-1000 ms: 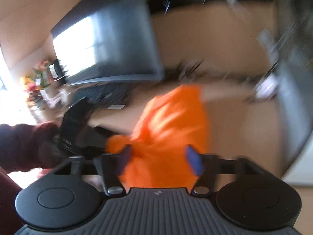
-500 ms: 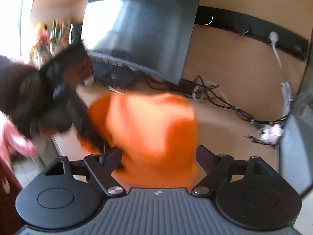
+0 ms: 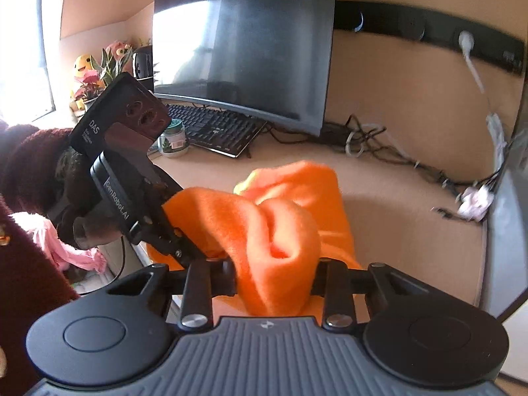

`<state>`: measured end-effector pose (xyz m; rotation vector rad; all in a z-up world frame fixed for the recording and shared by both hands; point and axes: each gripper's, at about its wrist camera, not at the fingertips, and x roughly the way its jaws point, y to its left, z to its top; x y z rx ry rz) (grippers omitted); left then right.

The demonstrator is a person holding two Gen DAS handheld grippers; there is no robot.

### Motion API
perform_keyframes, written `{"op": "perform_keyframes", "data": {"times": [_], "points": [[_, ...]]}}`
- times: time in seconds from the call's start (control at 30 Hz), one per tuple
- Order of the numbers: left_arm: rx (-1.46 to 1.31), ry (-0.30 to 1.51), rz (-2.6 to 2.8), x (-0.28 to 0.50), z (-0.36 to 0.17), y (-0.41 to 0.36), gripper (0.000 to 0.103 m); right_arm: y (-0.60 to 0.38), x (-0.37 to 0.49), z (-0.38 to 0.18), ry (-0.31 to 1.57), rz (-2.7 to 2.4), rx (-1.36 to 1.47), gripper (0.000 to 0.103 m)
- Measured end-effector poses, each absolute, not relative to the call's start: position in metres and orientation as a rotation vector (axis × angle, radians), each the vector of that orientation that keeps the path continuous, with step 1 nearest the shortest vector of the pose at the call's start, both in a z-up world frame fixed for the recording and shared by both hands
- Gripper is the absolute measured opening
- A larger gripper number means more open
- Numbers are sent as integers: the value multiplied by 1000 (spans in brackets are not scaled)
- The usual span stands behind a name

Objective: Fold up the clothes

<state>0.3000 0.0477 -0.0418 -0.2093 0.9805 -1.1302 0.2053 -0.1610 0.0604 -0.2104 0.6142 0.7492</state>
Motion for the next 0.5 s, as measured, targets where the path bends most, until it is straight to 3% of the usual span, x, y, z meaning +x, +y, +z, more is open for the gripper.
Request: {"op": "perform_keyframes", "data": {"times": [0.33, 0.43, 0.5], "points": [[-96, 950, -1115, 286, -46, 33, 91, -170, 211, 76, 603, 686, -165, 30], [-69, 977, -1093, 280, -57, 33, 87, -166, 224, 64, 623, 679, -154, 30], [-79, 1014, -1073, 279, -67, 33, 78, -160, 238, 50, 655, 695, -130, 33]]}}
